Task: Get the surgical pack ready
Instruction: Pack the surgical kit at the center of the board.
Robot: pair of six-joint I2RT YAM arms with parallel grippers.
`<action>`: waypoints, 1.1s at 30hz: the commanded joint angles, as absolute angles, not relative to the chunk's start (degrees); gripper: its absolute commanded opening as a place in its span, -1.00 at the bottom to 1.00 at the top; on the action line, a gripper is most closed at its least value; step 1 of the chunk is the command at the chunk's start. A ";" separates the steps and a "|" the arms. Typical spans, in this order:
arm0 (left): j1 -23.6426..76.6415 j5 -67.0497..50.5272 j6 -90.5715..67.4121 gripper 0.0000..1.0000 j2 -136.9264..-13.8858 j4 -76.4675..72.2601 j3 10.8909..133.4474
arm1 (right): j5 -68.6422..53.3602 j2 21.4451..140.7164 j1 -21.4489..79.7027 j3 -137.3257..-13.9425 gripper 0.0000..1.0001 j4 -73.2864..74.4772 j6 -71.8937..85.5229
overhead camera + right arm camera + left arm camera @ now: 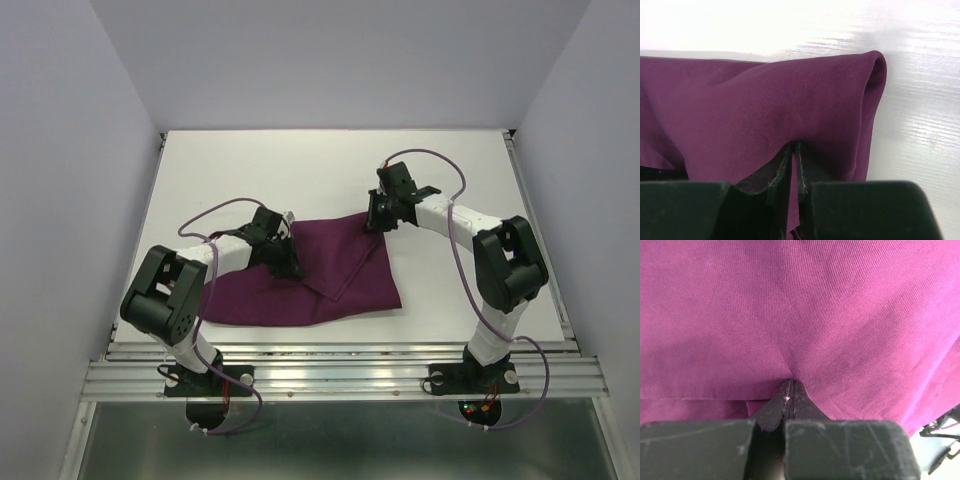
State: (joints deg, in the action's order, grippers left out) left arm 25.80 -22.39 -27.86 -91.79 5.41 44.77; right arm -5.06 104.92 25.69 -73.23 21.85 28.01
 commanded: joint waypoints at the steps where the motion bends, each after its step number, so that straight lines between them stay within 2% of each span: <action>1: 26.28 -17.49 -25.05 -1.00 -89.39 10.89 47.28 | -4.21 100.90 25.93 -74.70 -0.72 21.80 27.16; 9: 26.28 -14.94 -25.05 -1.00 -88.24 12.92 52.82 | -2.56 101.69 25.93 -78.31 -0.71 22.06 27.60; 22: 26.81 -17.05 -26.72 -1.00 -92.20 10.20 58.09 | 0.88 106.61 25.40 -76.99 -0.72 21.97 27.25; 33: 29.88 -20.47 -26.28 -1.00 -91.68 12.13 58.28 | 0.44 95.20 25.40 -73.65 -0.71 25.31 26.02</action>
